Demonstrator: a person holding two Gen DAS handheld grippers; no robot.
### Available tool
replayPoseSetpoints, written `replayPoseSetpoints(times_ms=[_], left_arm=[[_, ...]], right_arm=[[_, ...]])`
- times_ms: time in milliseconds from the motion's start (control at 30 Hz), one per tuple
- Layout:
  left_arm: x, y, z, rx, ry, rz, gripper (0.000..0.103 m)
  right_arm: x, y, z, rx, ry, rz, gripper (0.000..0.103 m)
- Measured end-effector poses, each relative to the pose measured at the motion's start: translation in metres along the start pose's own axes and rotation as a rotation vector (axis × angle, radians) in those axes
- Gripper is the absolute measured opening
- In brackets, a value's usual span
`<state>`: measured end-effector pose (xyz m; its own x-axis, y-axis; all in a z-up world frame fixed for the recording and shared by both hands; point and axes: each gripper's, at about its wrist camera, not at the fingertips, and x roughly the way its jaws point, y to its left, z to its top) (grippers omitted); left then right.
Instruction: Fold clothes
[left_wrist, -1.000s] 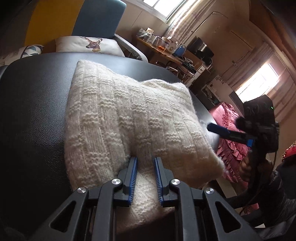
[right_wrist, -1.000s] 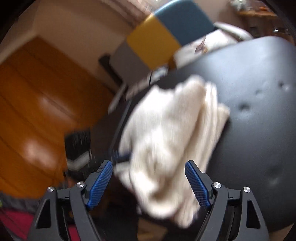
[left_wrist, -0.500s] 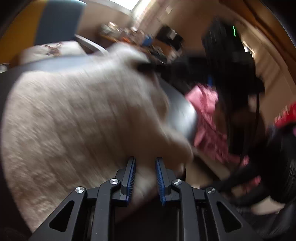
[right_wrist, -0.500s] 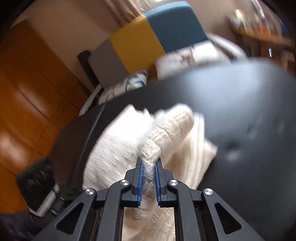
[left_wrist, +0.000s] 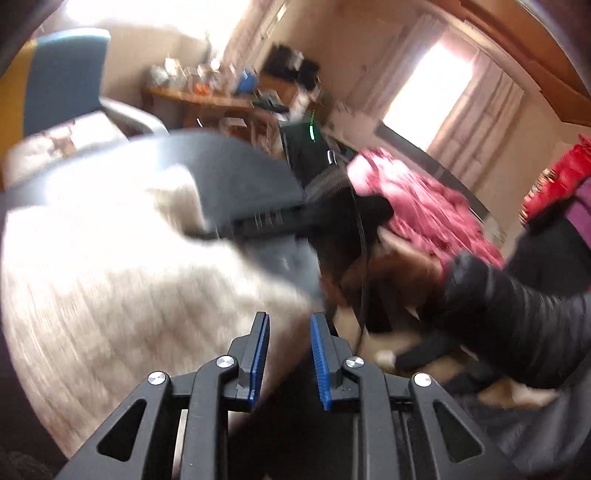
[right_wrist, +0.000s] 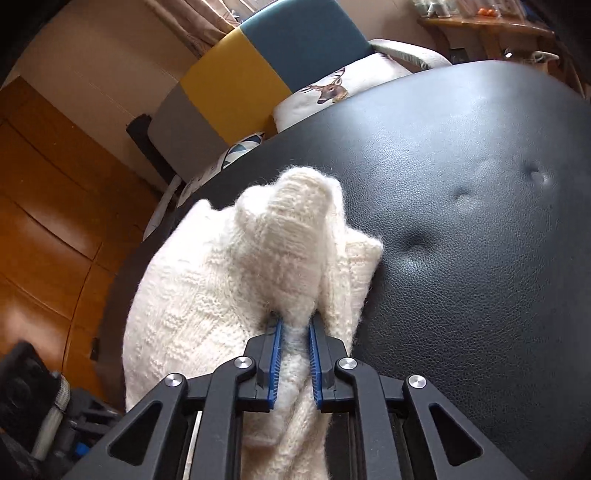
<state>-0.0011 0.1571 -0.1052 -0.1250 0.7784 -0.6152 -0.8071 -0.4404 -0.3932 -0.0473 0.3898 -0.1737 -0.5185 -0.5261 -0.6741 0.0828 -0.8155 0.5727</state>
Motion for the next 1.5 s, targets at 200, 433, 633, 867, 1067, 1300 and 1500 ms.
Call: replayPoseSetpoints(times_ms=[200, 433, 633, 867, 1067, 1300, 1500], left_arm=[[0.070, 0.004, -0.003, -0.029, 0.126, -0.010, 0.021], [0.072, 0.009, -0.003, -0.066, 0.109, -0.008, 0.021], [0.003, 0.019, -0.003, -0.114, -0.001, -0.006, 0.023], [-0.056, 0.049, -0.010, -0.146, -0.140, 0.185, 0.023], [-0.016, 0.084, -0.036, -0.208, -0.005, 0.233, 0.024], [-0.015, 0.076, -0.026, -0.181, -0.037, 0.236, 0.024], [-0.054, 0.052, -0.009, -0.066, -0.219, 0.339, 0.025]], right_arm=[[0.016, -0.002, 0.010, 0.020, 0.046, 0.052, 0.014], [0.016, 0.002, 0.018, -0.012, 0.075, 0.057, 0.015], [-0.002, 0.017, 0.027, -0.085, 0.063, 0.017, 0.026], [-0.028, 0.080, 0.055, -0.237, -0.046, 0.006, 0.026], [0.034, 0.098, 0.059, -0.224, 0.011, -0.227, 0.039], [0.042, 0.063, 0.042, -0.142, 0.010, -0.255, 0.037], [0.028, 0.108, 0.075, -0.286, 0.056, -0.247, 0.039]])
